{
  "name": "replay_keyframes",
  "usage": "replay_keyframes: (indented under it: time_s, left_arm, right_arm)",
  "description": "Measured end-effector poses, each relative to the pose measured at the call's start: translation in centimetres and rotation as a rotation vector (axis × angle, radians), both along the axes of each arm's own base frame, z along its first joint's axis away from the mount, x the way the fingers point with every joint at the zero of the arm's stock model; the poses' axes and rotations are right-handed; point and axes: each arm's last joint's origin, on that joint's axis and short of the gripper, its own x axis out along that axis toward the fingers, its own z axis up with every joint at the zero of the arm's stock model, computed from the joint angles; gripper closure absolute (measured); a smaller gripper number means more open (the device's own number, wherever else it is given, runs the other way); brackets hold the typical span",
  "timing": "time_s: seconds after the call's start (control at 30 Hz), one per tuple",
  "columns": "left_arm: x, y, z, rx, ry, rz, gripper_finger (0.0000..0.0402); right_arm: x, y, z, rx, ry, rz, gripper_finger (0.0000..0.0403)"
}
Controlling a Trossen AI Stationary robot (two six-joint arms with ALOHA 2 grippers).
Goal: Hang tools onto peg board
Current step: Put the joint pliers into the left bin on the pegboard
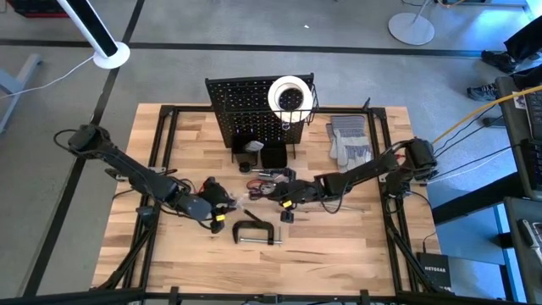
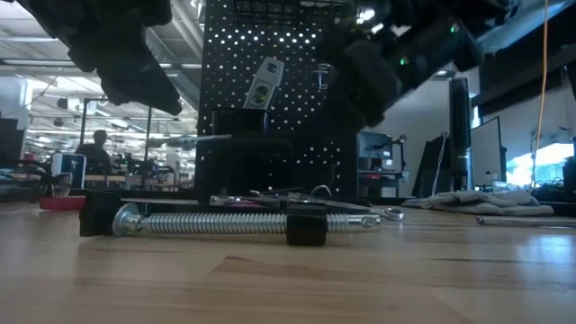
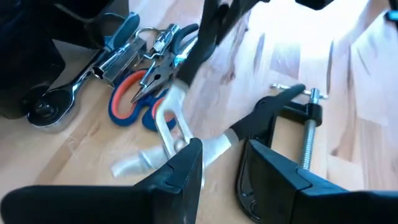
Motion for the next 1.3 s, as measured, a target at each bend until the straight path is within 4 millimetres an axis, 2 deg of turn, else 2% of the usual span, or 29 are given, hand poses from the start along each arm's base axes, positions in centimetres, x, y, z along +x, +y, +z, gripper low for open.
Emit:
replay_keyframes:
  time_s: [0.2, 0.33, 0.47, 0.63, 0.83, 1.3]
  left_arm:
    - [-2.0, 0.1, -0.8, -0.057, -0.091, 0.075, 0.0288]
    - [-3.8, 0.3, -1.6, -0.125, -0.226, 0.159, 0.0288]
    - [-4.6, 0.5, -2.6, -0.197, -0.336, 0.252, 0.0288]
    - [-4.4, 0.9, -3.2, -0.281, -0.452, 0.367, 0.0288]
    - [-3.6, 1.2, -2.7, -0.389, -0.547, 0.416, 0.0288]
    - [-3.0, 2.0, -2.1, -0.46, -0.626, 0.473, 0.0288]
  right_arm:
    - [-1.1, -0.5, 2.0, -0.054, -0.009, -0.067, 0.0362]
    - [-2.5, -0.8, 2.2, -0.059, -0.045, -0.102, 0.0362]
    - [-3.8, -1.2, 2.1, -0.032, -0.123, -0.155, 0.0362]
    - [-4.6, -0.6, 1.6, -0.052, -0.179, -0.208, 0.0362]
    - [-5.0, -0.5, 1.4, -0.091, -0.219, -0.247, 0.0362]
    - [-5.0, 0.4, 1.7, -0.097, -0.27, -0.161, 0.0362]
